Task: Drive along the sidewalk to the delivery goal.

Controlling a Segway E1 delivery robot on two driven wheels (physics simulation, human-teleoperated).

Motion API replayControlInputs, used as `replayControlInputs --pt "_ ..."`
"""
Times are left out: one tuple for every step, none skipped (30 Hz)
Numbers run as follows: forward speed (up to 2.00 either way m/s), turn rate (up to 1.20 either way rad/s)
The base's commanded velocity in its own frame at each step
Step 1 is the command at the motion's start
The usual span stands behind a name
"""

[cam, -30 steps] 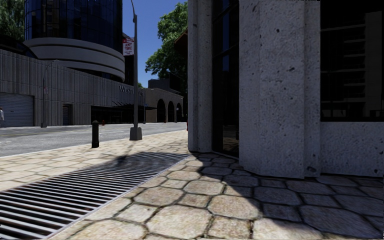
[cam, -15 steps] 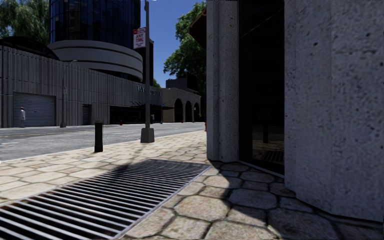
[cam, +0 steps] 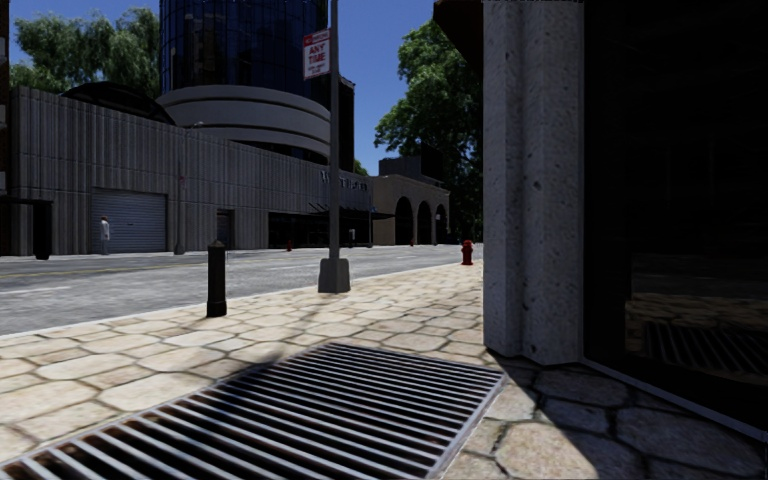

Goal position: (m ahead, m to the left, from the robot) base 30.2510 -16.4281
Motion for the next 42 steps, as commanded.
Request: replayControlInputs --pt "2.00 0.00" --pt "2.00 0.00" --pt "2.00 0.00" --pt "2.00 0.00" --pt "2.00 0.00" --pt "2.00 0.00" --pt "2.00 0.00" --pt "2.00 0.00" --pt "2.00 0.00" --pt "2.00 0.00" --pt "2.00 0.00" --pt "2.00 0.00" --pt "2.00 0.00" --pt "2.00 0.00" --pt "2.00 0.00" --pt "2.00 0.00" --pt "2.00 0.00" --pt "2.00 0.00" --pt "2.00 0.00" --pt "2.00 0.00" --pt "2.00 0.00" --pt "2.00 0.00" --pt "2.00 0.00" --pt "2.00 0.00" --pt "2.00 0.00" --pt "2.00 0.00" --pt "2.00 0.00" --pt "2.00 0.00" --pt "2.00 0.00" --pt "2.00 0.00" --pt "2.00 0.00" --pt "2.00 0.00" --pt "2.00 0.00" --pt "2.00 -0.08" --pt "2.00 -0.28" --pt "2.00 -0.36" --pt "2.00 -0.36" --pt "2.00 -0.40" --pt "2.00 -0.44" --pt "2.00 -0.47" --pt "2.00 -0.47" --pt "2.00 -0.48"
